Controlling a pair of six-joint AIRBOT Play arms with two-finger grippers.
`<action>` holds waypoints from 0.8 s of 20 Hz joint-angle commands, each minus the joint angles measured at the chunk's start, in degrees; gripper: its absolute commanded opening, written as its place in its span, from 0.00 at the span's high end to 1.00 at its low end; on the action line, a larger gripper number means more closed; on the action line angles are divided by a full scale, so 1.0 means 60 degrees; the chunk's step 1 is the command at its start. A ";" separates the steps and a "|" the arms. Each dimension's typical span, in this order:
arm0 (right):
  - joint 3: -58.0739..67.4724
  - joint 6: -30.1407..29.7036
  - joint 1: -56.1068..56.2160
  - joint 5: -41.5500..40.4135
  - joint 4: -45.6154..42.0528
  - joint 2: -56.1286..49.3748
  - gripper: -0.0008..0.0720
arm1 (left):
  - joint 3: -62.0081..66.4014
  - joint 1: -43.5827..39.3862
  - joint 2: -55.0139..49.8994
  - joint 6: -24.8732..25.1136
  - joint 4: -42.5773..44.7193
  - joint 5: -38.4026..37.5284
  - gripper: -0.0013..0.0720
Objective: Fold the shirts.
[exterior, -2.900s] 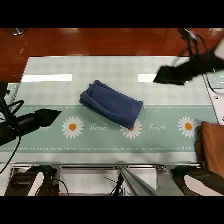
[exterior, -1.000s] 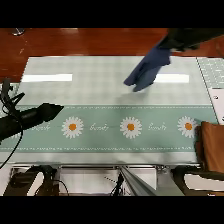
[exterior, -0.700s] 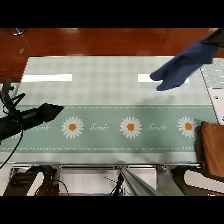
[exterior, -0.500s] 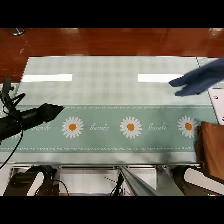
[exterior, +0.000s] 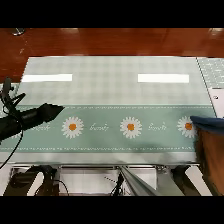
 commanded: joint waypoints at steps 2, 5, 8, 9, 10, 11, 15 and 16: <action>-0.2299 0.0284 -0.1359 -0.0102 -0.2320 0.1949 0.94 | -0.0004 0.0000 -0.0004 0.0004 0.0004 0.0004 0.95; -0.3468 0.0514 -0.1351 -0.0251 -0.3155 0.2477 0.15 | -0.0004 -0.0004 -0.0004 0.0466 0.0004 -0.0004 0.95; -0.3493 0.0350 -0.1333 -0.1129 -0.1628 0.2160 0.15 | 0.0015 0.0025 -0.0113 0.0925 0.0000 0.1158 0.95; -0.3483 0.0248 -0.1333 -0.1548 -0.0441 0.2047 0.19 | 0.0124 0.0080 -0.0182 0.1086 0.0000 0.1993 0.95; -0.3483 0.0102 -0.1333 -0.2080 0.1246 0.1902 0.43 | 0.0452 0.0171 -0.0331 0.1082 0.0000 0.2648 0.95; -0.3483 -0.0361 -0.1333 -0.2750 0.3166 0.1723 0.80 | 0.0951 0.0233 -0.0594 0.1086 0.0000 0.2943 0.95; -0.2976 -0.2215 0.0076 -0.5992 0.9122 0.0856 0.96 | 0.4583 -0.0109 -0.2739 0.1938 -0.0109 0.1978 0.95; -0.2557 -0.2692 0.1093 -0.6612 0.9256 0.0616 0.96 | 0.5716 -0.0423 -0.3453 0.1938 -0.0109 0.1534 0.95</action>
